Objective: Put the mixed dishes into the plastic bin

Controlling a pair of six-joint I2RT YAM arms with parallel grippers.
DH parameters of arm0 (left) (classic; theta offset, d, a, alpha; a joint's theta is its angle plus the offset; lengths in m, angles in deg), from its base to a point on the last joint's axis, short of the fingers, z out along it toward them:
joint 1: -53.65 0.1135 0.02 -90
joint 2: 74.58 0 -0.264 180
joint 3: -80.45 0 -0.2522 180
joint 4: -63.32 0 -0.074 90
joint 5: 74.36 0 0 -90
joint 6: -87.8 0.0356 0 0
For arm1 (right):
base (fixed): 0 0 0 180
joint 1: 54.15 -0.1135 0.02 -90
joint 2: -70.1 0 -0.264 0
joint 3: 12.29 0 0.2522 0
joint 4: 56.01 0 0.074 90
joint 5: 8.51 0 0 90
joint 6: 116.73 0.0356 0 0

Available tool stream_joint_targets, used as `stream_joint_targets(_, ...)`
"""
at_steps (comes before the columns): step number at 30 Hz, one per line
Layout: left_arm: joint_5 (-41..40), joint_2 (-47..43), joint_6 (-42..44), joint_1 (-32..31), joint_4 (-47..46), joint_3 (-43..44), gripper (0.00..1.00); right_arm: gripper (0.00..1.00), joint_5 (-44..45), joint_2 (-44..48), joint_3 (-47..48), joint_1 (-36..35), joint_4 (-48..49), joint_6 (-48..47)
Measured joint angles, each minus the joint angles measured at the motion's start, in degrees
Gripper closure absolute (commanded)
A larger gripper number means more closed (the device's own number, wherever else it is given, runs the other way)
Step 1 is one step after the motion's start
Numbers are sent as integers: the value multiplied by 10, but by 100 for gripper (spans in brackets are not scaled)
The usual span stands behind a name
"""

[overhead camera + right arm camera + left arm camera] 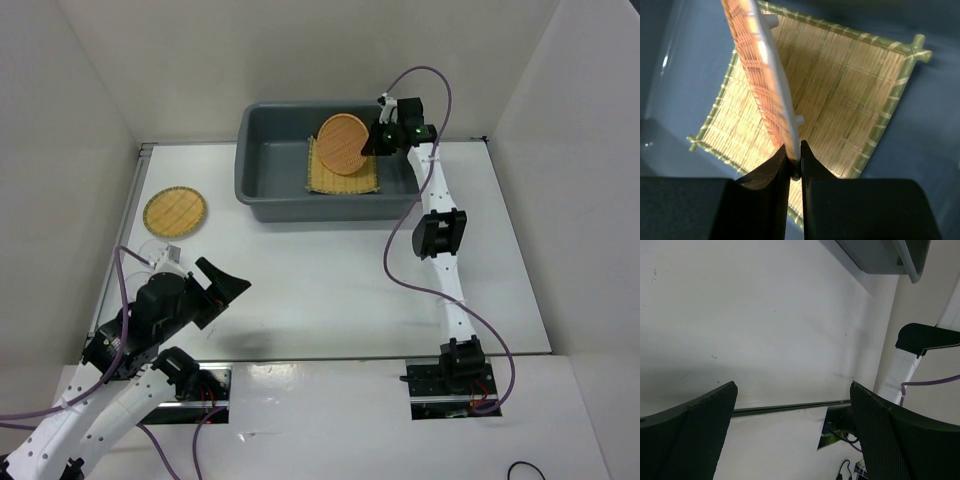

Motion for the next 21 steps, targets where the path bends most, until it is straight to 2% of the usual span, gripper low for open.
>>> stream_joint_targets(3,-2,0,-8,0,0,-1,0,81,21,-1,2,0,1,5)
stream_joint_targets(4,-3,0,-9,0,0,-1,0,71,26,-1,2,0,0,7)
stream_joint_targets(6,-4,2,-9,0,0,-1,0,61,51,-3,2,0,-4,9)
stream_joint_targets(7,-5,3,-9,0,0,0,0,47,62,-4,0,0,-8,9)
stream_joint_targets(8,-6,6,-9,0,0,0,0,40,73,-5,-2,0,-11,10)
stream_joint_targets(18,-39,81,13,0,12,62,0,38,121,-5,-45,0,-37,14)
stream_joint_targets(19,-46,91,20,0,15,74,0,36,124,-5,-46,0,-38,14)
stream_joint_targets(21,-66,123,38,0,33,113,0,23,131,-3,-51,2,-41,16)
